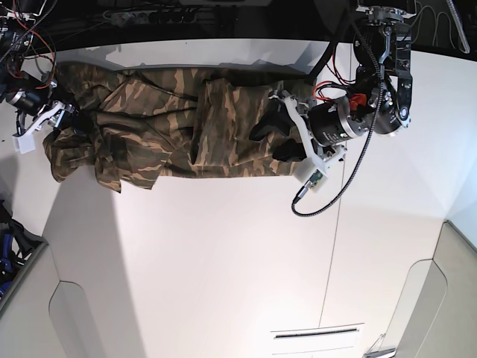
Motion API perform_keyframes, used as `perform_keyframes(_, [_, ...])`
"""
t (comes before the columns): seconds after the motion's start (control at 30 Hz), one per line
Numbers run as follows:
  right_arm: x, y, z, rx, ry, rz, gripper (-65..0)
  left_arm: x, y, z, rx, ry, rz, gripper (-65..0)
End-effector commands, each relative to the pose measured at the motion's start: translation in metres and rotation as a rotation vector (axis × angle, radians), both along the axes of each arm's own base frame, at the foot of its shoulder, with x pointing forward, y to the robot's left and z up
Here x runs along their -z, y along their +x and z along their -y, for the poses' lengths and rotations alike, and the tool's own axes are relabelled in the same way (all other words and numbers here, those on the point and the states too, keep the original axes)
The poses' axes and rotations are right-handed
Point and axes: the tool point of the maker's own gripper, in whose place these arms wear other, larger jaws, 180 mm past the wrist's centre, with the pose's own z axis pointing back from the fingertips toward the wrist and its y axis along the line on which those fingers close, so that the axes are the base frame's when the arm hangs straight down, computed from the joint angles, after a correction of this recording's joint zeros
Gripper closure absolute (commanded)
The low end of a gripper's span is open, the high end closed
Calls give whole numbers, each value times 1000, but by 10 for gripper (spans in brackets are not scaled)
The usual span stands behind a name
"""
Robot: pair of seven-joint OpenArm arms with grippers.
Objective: Fold the T-shirt properly
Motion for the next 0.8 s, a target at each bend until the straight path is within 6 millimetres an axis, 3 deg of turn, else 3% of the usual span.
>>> perform_keyframes(0.0, [-10, 8, 7, 4, -12, 37, -257, -12, 6, 3, 2, -28, 41, -412])
perform_keyframes(0.07, [-10, 8, 7, 5, -12, 38, -209, -12, 6, 3, 2, -28, 41, -412])
perform_keyframes(0.23, [-13, 12, 8, 19, -11, 60, 0, -12, 6, 3, 2, -28, 41, -412])
perform_keyframes(0.5, [-18, 19, 15, 19, -41, 78, 0, -17, 13, -5, -27, -34, 63, -412])
perform_keyframes(0.77, [-51, 33, 15, -49, -150, 167, 0, -23, 28, -64, -183, 17, 89, -412])
